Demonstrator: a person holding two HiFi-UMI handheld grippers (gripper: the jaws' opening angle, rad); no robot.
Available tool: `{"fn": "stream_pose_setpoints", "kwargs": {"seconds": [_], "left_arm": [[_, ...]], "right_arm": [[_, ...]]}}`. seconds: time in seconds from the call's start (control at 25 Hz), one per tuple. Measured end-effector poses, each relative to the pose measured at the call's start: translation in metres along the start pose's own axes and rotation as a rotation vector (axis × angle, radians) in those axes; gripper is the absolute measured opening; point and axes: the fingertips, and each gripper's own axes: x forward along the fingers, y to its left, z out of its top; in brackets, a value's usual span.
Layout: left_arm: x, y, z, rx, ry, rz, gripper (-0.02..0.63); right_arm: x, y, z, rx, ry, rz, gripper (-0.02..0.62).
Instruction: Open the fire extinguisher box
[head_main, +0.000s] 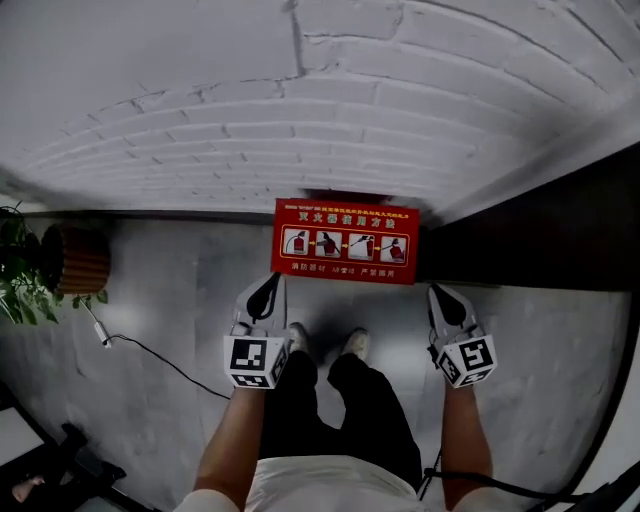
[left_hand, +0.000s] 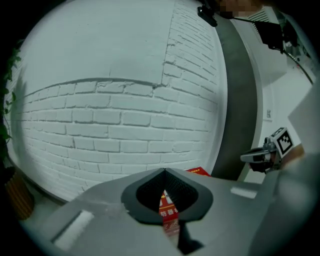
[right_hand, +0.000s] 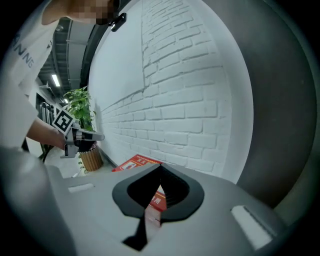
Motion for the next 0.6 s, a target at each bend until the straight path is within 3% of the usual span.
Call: {"fn": "stream_pose_setpoints", "kwargs": {"seconds": [0.28, 0.6], "left_arm": [[0.024, 0.011, -0.085, 0.037, 0.032, 0.026, 0.005], [0.045, 0.031, -0.178, 0.015, 0.108, 0.049, 0.005]], "right_arm": [[0.027, -0.006, -0.078, 0.025, 0.019, 0.022, 0.008], [0.033, 0.013, -0.098, 0.027, -0.005, 0.053, 0.008]]}}
